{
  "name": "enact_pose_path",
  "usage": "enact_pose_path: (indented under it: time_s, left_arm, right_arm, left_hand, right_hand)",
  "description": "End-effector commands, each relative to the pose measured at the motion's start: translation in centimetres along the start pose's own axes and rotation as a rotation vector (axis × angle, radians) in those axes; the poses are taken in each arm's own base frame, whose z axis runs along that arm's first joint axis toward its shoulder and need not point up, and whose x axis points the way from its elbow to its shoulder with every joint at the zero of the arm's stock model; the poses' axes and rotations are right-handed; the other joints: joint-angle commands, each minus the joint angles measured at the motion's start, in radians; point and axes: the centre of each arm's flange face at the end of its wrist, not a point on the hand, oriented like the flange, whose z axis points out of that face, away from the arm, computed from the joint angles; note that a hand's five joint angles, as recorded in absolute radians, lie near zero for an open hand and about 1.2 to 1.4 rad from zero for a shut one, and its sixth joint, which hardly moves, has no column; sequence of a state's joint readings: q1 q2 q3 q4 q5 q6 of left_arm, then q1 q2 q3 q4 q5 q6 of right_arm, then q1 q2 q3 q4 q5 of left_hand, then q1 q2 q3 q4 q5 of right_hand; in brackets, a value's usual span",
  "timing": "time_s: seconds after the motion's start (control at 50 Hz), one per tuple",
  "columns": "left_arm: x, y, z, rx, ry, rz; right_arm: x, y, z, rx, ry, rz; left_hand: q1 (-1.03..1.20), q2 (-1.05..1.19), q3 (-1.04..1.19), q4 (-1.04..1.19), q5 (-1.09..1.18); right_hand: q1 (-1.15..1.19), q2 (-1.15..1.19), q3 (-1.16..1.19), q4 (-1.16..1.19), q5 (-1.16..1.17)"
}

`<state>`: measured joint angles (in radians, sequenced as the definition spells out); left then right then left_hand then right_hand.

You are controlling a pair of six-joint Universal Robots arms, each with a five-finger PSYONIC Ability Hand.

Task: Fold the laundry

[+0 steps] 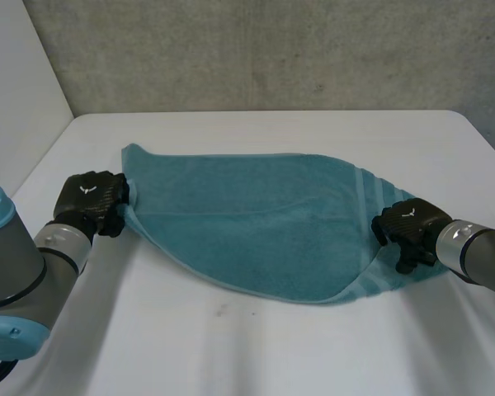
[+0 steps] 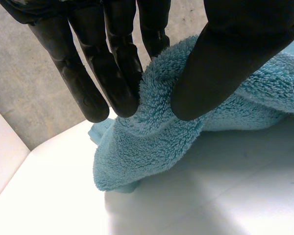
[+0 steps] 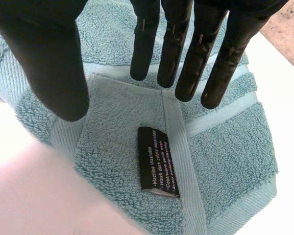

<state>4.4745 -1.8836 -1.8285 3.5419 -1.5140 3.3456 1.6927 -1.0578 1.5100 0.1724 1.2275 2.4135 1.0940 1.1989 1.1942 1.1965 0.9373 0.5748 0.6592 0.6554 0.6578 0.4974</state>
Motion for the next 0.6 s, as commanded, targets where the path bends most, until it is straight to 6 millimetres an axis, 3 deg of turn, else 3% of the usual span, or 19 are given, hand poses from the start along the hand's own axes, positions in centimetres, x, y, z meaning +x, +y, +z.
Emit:
enact_pose_path:
  time_s: [0.02, 0.6]
  left_arm:
    - [0.0, 0.0, 0.0, 0.0, 0.0, 0.0]
    - [0.2, 0.3, -0.2, -0.009, 0.005, 0.0]
  right_arm:
    - [-0.1, -0.1, 0.3, 0.027, 0.007, -0.011]
    - [-0.4, 1.0, 1.4, 0.01, -0.027, 0.003]
  left_hand:
    - [0.302, 0.197, 0.202, 0.2, 0.284]
    - [0.302, 0.197, 0.202, 0.2, 0.284]
  right_hand:
    - [0.071, -0.013, -0.01, -0.012, -0.026]
    - [0.133, 0.048, 0.052, 0.05, 0.035]
